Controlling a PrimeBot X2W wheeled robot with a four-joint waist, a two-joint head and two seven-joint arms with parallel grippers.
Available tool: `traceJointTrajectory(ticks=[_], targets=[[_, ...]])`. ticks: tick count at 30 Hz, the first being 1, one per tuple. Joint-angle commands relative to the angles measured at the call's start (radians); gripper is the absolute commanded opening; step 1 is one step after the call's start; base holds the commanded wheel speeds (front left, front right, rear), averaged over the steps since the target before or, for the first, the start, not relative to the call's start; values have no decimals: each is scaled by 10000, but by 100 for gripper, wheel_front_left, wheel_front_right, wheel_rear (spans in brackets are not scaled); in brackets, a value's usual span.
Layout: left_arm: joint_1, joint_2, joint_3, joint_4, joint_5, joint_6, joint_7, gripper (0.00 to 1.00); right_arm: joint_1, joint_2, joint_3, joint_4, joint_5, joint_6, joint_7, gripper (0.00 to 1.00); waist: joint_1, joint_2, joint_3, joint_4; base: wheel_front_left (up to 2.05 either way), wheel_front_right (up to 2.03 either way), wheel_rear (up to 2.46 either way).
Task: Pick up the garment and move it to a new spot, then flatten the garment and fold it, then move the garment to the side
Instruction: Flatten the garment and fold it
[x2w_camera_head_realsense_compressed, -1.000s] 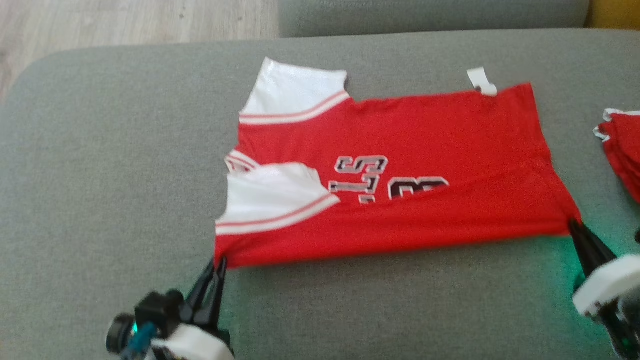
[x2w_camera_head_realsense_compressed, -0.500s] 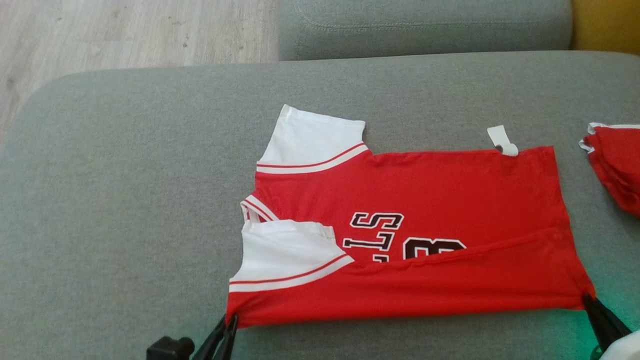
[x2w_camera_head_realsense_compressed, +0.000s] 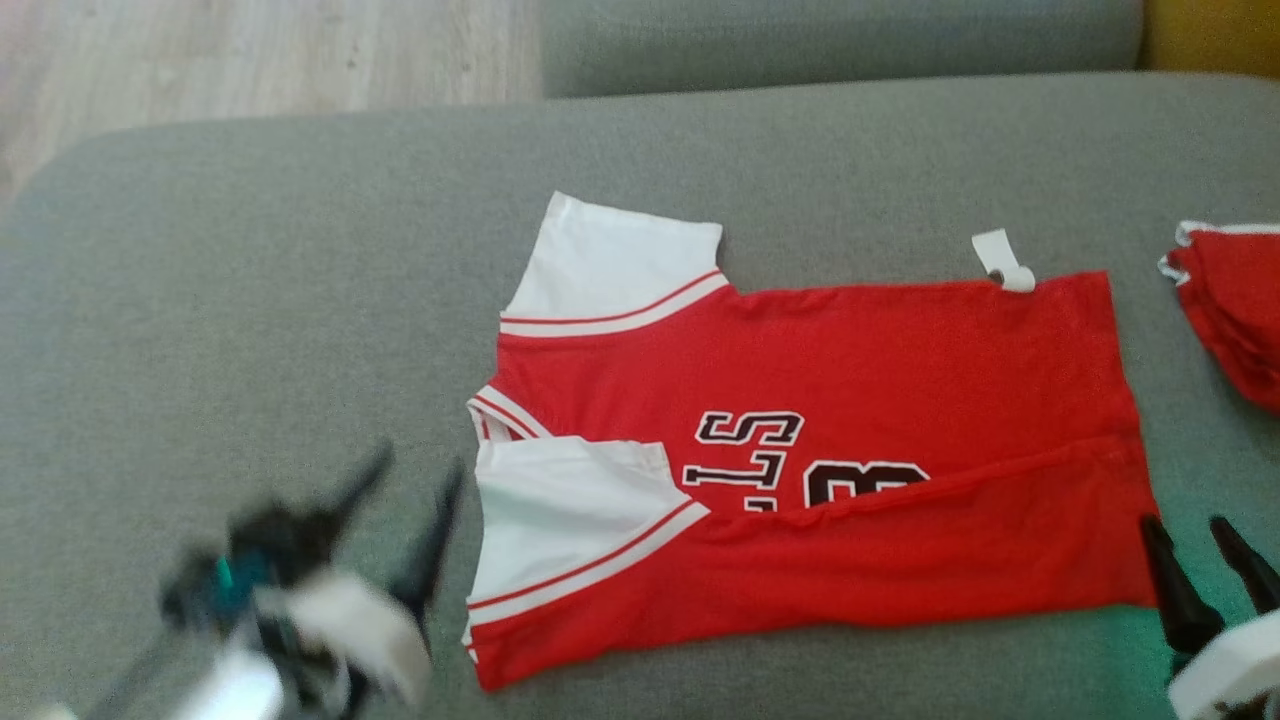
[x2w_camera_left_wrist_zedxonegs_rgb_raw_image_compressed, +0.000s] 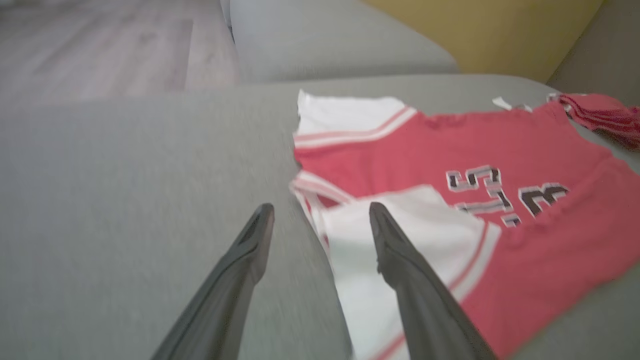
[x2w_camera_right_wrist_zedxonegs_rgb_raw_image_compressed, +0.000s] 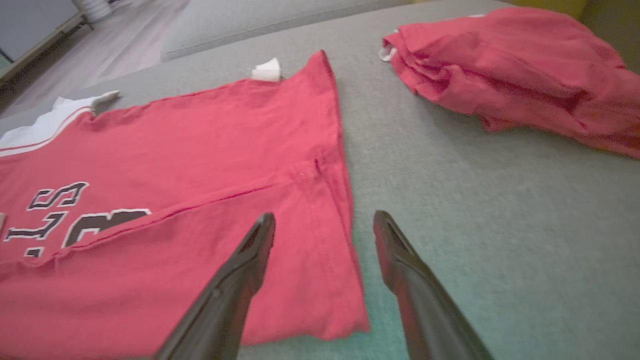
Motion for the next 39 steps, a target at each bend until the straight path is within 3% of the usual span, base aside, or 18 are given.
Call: traceJointTrajectory(ticks=[1,6,9,14,20,25,33,38,39], targets=[[-1488,429,627,-457,118,-142,192,100,-289,-134,49,-571,-252,-9,94,100,0,0,333,-110,0,0,0],[-4396,471,867,116,-14,-850,1240,100,-907,274,96,-1262,-745,-9,377,100,0,0,1270,-452,0,0,0],[-6109,249,782,1131,-305,-1429,2000,100,-1311,451,271,-1537,-907,-9,479,100,0,0,1834,-708,0,0,0],[-8479,177,540,3029,-792,-1962,3294,100,-1961,586,675,-1839,-1023,-9,545,100,0,0,2659,-1319,0,0,0],[-10009,520,82,4821,-1369,-2128,4672,100,-2464,694,912,-1910,-1069,-9,432,100,0,0,3284,-2058,0,0,0],[-10419,1050,-558,5394,-1862,-2147,5529,100,-2652,833,1051,-1773,-1016,-9,252,100,0,0,3632,-2556,0,0,0],[-10477,1697,-1010,5623,-1997,-2149,5287,100,-2772,988,1193,-1448,-934,-9,-37,100,0,0,3844,-2938,0,0,0],[-10512,1817,-1332,5646,-2265,-2150,5212,100,-2859,999,1244,-1220,-922,-9,-185,100,0,0,3871,-3067,0,0,0],[-10514,1835,-1423,5611,-2363,-2150,5232,88,-2872,995,1242,-1189,-923,-9,-197,100,0,0,3868,-3085,0,0,0]])
